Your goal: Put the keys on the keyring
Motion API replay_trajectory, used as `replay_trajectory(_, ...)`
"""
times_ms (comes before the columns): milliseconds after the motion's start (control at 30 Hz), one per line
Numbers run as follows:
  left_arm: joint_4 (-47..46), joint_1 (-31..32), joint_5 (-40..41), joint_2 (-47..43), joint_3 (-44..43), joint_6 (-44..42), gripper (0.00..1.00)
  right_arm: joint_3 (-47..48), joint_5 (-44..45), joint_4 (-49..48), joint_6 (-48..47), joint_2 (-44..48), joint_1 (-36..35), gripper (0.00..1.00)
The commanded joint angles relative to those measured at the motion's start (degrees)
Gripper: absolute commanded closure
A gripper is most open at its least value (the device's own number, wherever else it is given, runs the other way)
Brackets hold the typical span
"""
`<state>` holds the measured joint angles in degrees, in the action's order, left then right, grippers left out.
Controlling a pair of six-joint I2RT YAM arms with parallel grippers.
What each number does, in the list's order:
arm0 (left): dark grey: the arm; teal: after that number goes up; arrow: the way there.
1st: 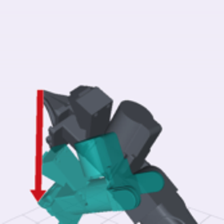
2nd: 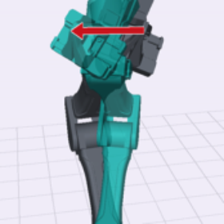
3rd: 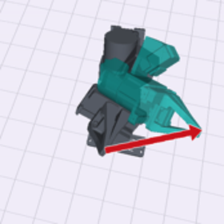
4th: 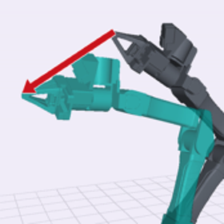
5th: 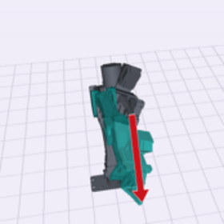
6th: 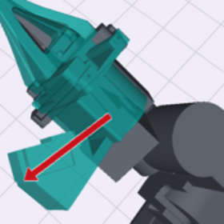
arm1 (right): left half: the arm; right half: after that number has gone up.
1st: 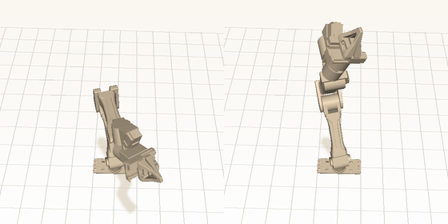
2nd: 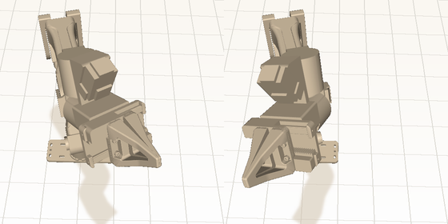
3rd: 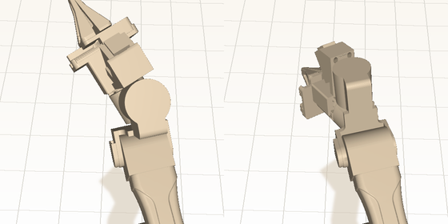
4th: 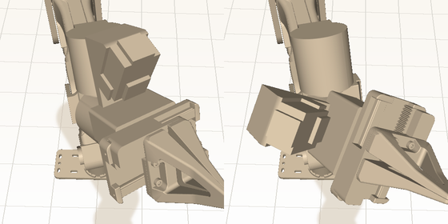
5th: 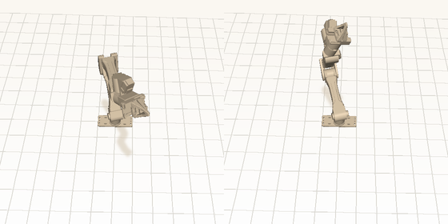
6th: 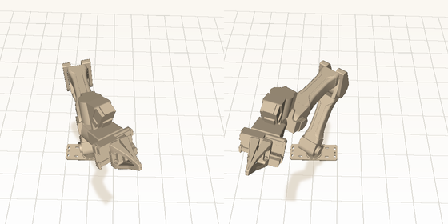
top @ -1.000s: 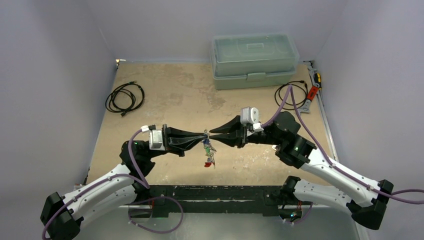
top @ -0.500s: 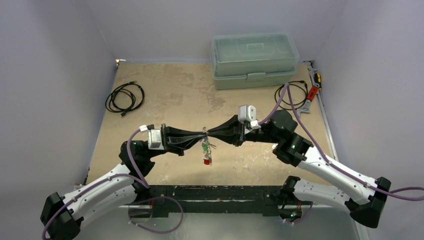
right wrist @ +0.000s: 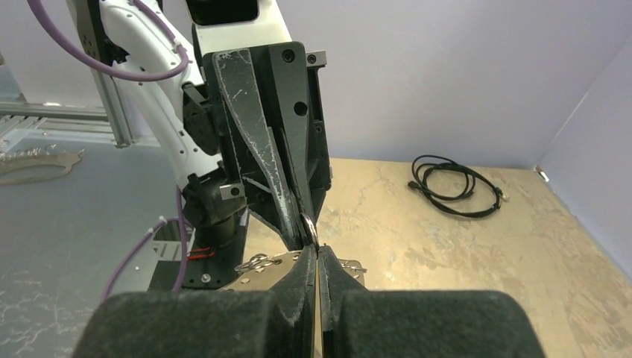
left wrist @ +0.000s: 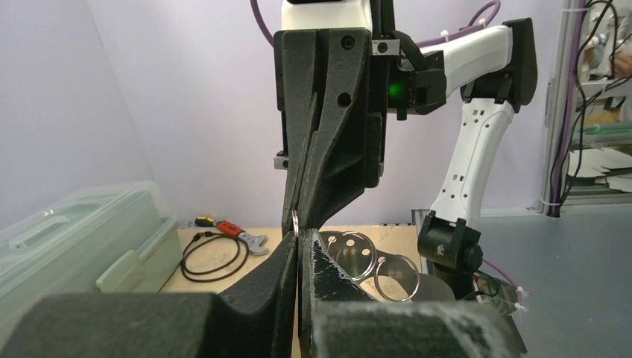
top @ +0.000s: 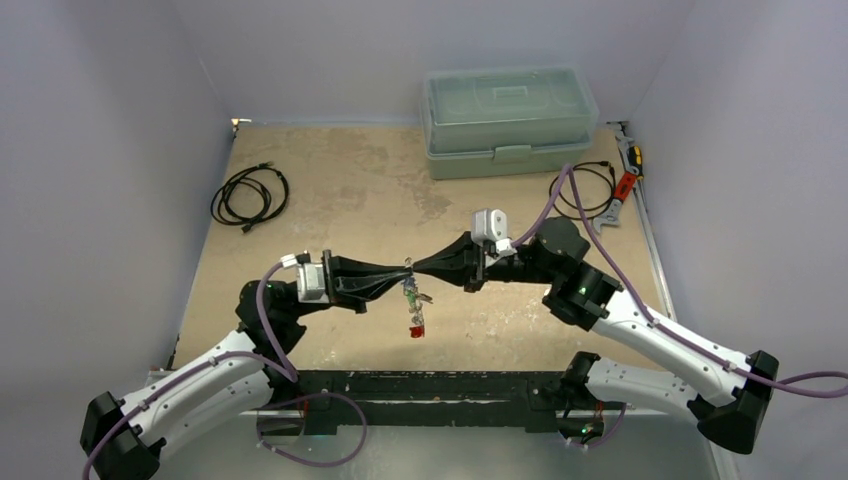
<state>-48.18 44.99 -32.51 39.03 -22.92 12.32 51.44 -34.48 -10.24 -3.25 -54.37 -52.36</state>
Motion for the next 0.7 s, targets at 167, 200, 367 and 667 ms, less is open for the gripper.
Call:
replay_trajectory(167,19.6,0.6,1.9,-2.8,-7.2,-8.7,0.73,1.3,-0.4,1.3,-1.5,1.1,-0.8,1.0)
replay_trajectory(200,22.5,0.6,1.9,-3.3,-8.3,-9.9,0.69,1.5,-0.2,1.7,-1.8,1.4,-0.8,1.0)
replay_trajectory(367,36.5,0.6,2.8,-5.7,-13.6,-16.8,0.54,3.1,0.5,6.3,-3.8,1.6,-0.8,1.0)
replay_trajectory(667,66.9,0.6,0.1,0.7,-30.1,-31.2,0.58,9.6,4.8,19.6,-10.6,-0.9,-0.8,1.0)
